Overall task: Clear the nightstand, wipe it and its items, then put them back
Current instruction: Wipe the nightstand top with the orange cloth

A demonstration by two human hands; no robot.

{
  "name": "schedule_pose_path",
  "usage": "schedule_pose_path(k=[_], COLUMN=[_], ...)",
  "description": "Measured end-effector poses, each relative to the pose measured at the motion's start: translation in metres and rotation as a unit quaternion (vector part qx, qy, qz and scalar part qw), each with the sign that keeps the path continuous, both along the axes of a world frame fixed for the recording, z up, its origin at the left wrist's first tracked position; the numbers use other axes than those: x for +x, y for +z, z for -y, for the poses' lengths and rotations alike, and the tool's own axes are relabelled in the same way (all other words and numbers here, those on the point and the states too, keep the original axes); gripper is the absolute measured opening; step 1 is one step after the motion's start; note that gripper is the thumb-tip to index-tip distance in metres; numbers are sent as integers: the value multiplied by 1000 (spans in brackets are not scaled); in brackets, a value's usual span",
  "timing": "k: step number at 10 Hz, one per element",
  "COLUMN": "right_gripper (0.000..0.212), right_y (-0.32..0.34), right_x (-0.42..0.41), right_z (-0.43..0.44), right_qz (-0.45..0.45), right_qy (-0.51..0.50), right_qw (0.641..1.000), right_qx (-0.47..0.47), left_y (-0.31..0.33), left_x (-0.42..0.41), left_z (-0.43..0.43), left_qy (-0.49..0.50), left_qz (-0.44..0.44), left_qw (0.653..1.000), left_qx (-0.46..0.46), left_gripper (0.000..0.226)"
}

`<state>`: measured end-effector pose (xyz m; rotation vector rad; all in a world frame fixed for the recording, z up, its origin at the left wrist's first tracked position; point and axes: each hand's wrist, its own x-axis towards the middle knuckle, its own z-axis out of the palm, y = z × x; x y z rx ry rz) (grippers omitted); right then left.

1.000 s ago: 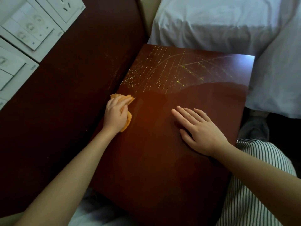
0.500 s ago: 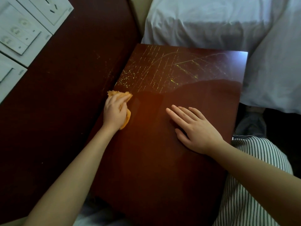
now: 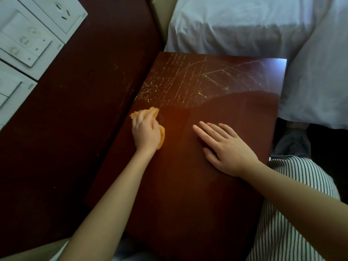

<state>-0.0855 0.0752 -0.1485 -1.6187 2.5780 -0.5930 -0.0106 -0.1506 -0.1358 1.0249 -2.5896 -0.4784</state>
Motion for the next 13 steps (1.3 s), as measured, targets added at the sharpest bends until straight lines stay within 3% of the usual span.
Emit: schedule_pose_path(k=[1, 2, 4, 5, 7, 8, 10, 11, 13], right_gripper=[58, 58, 56, 55, 53, 53, 53, 53, 53], right_y=[0, -1, -1, -1, -1, -1, -1, -1, -1], right_x=[0, -1, -1, -1, 0, 0, 0, 0, 0], right_z=[0, 0, 1, 1, 1, 1, 2, 2, 2], right_qz=[-3, -4, -10, -15, -24, -26, -27, -28, -26], right_qy=[1, 3, 0, -3, -5, -6, -8, -9, -10], right_qw=[1000, 1000, 1000, 1000, 1000, 1000, 1000, 1000, 1000], right_qx=[-3, -8, -3, -4, 3, 7, 9, 8, 7], left_y=[-1, 2, 8, 6, 5, 5, 8, 7, 1], left_x=[30, 51, 9, -14, 12, 33, 3, -16, 0], left_z=[-12, 0, 12, -3, -28, -3, 21, 12, -6], left_qy=[-104, -115, 95, 89, -132, -147, 111, 116, -118], left_qz=[9, 19, 24, 27, 28, 33, 16, 14, 12], left_qw=[995, 993, 995, 996, 991, 989, 994, 993, 993], left_qx=[-8, -7, 0, 6, 7, 5, -2, -3, 2], left_gripper=[35, 35, 38, 38, 37, 36, 37, 38, 36])
